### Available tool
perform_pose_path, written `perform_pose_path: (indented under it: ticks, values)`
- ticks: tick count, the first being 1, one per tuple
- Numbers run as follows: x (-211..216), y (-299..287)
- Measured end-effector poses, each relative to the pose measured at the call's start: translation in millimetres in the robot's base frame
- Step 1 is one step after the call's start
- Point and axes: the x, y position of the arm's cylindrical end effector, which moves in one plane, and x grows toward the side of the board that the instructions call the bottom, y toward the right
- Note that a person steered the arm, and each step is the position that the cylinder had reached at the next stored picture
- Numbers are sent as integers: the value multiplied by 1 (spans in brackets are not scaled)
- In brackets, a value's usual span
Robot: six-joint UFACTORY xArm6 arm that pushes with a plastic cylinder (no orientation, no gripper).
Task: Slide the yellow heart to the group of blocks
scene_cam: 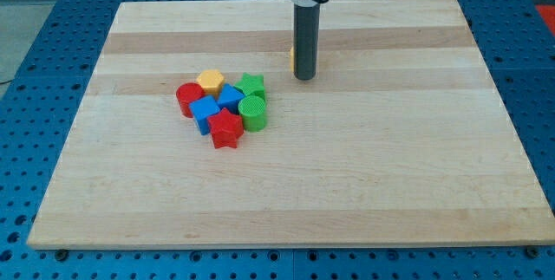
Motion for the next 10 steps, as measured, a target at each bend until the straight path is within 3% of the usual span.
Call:
perform_pose_path:
  ticks: [1, 2, 3, 5, 7, 8, 10]
  values:
    - [10, 54]
    - [-22, 72]
    - [-49, 45]
    - [-34, -20]
    - [-35, 39]
    - [-26, 33]
    - [-24, -36]
